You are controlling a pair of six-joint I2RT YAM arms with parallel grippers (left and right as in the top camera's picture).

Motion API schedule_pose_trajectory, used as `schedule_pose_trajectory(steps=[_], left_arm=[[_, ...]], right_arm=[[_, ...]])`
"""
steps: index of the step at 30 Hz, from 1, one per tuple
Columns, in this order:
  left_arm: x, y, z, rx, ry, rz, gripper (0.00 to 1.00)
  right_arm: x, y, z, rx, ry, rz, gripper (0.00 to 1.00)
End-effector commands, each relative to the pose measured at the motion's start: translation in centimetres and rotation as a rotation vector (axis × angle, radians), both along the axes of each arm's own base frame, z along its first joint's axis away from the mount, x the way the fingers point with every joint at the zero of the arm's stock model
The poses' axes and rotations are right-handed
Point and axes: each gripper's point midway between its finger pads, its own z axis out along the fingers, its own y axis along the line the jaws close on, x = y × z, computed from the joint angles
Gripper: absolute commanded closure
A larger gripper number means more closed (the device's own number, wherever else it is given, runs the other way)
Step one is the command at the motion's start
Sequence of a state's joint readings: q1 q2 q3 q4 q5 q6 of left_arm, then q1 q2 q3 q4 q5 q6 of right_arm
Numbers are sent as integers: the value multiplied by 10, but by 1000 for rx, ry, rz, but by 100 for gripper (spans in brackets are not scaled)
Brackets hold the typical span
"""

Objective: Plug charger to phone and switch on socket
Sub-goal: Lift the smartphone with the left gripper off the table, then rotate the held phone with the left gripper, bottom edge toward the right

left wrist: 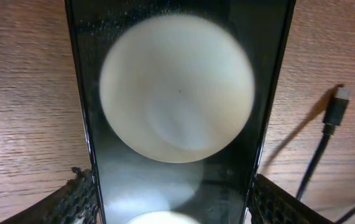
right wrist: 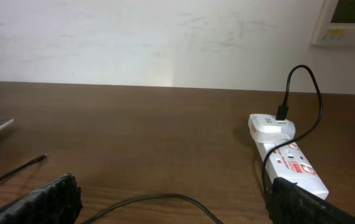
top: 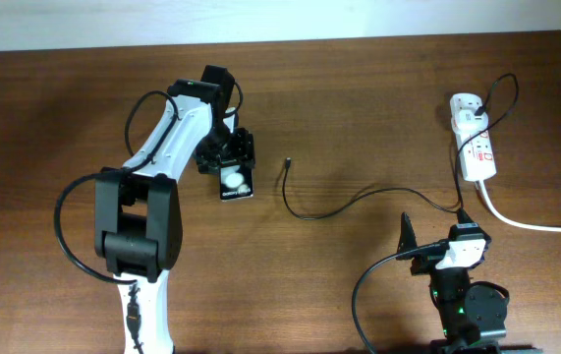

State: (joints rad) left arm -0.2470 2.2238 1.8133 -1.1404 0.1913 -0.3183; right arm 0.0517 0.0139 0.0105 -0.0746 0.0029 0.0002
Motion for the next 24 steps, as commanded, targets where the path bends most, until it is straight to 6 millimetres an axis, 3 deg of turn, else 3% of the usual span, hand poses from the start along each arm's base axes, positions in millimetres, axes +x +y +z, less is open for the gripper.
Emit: schedule_pose_trajectory(steps=[1,8,16,21,24], left_arm=[[4,-9,6,-45,-9,2,53],[3,-9,6,-45,11,58,61],[1,-15,8,-81,27,83,89],[1,-15,8,-79,44,155,99],[1,-15,8,-77,54,195,100]], right_arm=[[0,2,-1,0,0,9,1],[0,2,-1,0,0,9,1],[0,2,-1,0,0,9,1],[0,2,-1,0,0,9,1],[0,2,-1,0,0,9,1]])
